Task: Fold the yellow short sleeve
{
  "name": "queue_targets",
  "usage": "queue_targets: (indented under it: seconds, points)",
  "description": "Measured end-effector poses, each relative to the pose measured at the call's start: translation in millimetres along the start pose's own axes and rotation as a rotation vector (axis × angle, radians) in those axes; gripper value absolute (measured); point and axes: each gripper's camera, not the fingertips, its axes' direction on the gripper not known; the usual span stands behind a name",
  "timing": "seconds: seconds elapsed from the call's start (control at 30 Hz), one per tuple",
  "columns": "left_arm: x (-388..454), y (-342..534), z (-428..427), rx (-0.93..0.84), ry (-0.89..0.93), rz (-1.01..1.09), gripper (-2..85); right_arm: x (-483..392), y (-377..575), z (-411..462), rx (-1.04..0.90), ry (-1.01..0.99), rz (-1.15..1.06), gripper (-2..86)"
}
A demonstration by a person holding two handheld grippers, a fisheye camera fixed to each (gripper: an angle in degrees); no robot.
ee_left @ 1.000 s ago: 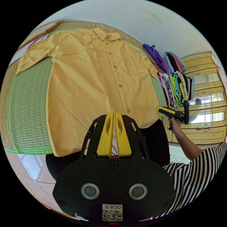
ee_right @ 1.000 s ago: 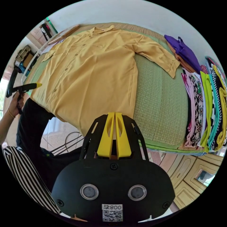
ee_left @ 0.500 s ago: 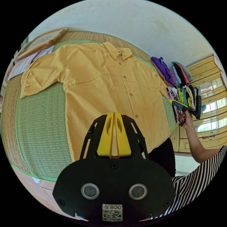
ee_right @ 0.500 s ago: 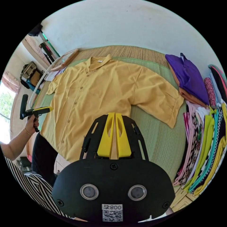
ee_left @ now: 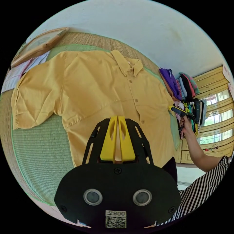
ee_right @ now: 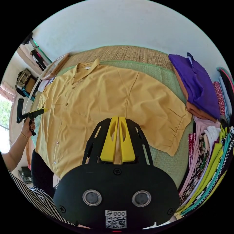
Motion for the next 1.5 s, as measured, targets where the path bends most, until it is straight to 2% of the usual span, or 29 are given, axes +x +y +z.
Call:
queue_targets:
  seconds: [0.17, 0.27, 0.3, 0.43, 0.63, 0.77, 0.83, 0.97, 1.13, 1.2, 1.33, 1.4, 1.5]
  points:
    - [-18.7, -57.8, -0.3, 0.061, -0.084, -0.008, 0.2, 1.5, -28.6, 10.0, 0.042, 0.035, 0.018, 0.0]
    - [-35.3, -83.7, 17.3, 0.025, -0.175, -0.042, 0.2, 14.5, -47.4, 49.1, -0.043, 0.112, 0.033, -0.1]
    - [-38.6, -87.2, 22.2, 0.005, -0.181, -0.047, 0.2, 21.2, -49.9, 53.5, -0.019, 0.106, 0.039, -0.1]
    - [-46.1, -99.0, 20.1, 0.049, -0.128, -0.072, 0.2, 34.9, -60.6, 44.2, 0.014, 0.071, 0.064, 0.0]
    - [-30.9, -126.6, 10.4, 0.134, -0.108, 0.008, 0.3, 30.8, -102.9, 43.1, 0.106, 0.051, 0.023, 0.0]
    - [-37.7, -158.3, 38.6, 0.068, -0.198, -0.011, 0.3, 34.8, -150.7, 78.5, 0.049, 0.103, 0.038, 0.1]
    - [-41.4, -165.2, 43.0, 0.087, -0.181, -0.008, 0.3, 40.3, -164.7, 99.5, -0.015, 0.122, 0.053, 0.1]
    - [-41.7, -178.6, 47.9, 0.075, -0.162, -0.001, 0.3, 54.1, -172.7, 108.3, 0.012, 0.081, 0.073, 0.1]
    - [-33.9, -159.7, 34.2, 0.122, -0.103, -0.012, 0.3, 56.3, -135.3, 94.1, 0.079, 0.035, 0.040, 0.1]
    - [-27.8, -144.3, 26.9, 0.137, -0.090, 0.004, 0.3, 43.8, -87.6, 81.1, 0.114, -0.027, -0.029, 0.1]
    - [-21.4, -110.8, 23.4, 0.131, -0.181, -0.011, 0.3, 19.0, -7.1, 83.4, 0.071, -0.060, -0.101, 0.1]
    - [-27.0, -106.9, 31.1, 0.088, -0.255, -0.049, 0.3, 14.6, 25.6, 97.8, 0.038, 0.001, -0.092, 0.0]
    - [-36.1, -109.0, 35.6, 0.066, -0.227, -0.087, 0.3, 30.0, 35.6, 113.4, 0.028, -0.052, -0.011, 0.0]
